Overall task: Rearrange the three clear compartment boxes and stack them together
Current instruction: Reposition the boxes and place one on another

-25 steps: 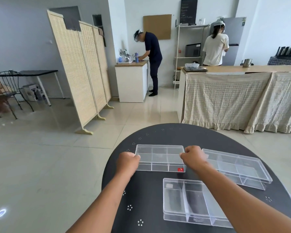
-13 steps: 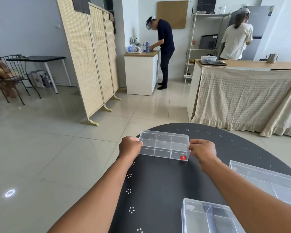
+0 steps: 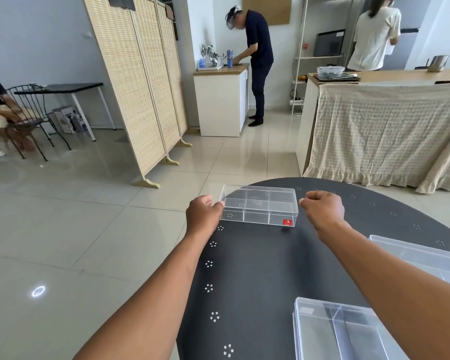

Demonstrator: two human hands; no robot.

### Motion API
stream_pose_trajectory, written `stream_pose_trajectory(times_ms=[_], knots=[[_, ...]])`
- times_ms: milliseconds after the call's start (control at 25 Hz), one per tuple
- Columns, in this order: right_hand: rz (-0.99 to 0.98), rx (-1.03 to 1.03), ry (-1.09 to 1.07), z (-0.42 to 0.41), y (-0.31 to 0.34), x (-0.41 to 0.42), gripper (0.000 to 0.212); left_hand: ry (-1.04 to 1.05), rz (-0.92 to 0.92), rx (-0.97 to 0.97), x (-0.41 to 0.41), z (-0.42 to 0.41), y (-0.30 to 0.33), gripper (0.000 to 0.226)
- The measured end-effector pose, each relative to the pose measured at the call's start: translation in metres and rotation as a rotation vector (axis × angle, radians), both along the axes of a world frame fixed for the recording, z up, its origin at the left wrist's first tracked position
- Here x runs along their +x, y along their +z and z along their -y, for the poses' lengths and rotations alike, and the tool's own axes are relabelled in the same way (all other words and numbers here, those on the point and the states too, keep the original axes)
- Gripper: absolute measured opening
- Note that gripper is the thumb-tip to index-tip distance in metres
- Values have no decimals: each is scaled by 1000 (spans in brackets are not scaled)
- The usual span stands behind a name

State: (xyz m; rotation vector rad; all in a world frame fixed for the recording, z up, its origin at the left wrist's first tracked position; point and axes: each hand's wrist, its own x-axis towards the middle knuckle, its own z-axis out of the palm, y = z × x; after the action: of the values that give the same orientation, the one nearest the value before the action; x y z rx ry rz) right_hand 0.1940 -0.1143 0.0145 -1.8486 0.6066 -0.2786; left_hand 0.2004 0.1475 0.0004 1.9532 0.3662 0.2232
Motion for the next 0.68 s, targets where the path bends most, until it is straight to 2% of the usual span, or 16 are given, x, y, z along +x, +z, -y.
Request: stream_pose_trajectory(times_ms=[120,240,360,480,560,680], knots=[[23,-35,19,10,14,-30,31,35,57,4,-40,2,5,45],[50,-35,36,22,25,-77,11,39,69,-34,-93,15,10,34],[90,-37,61,38,34,-127,24,-26,45,-101,-137,31,11,29],[122,-84,91,58,39,-172,25,-155,49,-103,-170,51,13,6],[114,-112,94,71,38,-199,18,-214,65,-104,-189,63,10,5],[82,-152,105,92,30,-234,19,-208,36,-96,-211,79,7,10]])
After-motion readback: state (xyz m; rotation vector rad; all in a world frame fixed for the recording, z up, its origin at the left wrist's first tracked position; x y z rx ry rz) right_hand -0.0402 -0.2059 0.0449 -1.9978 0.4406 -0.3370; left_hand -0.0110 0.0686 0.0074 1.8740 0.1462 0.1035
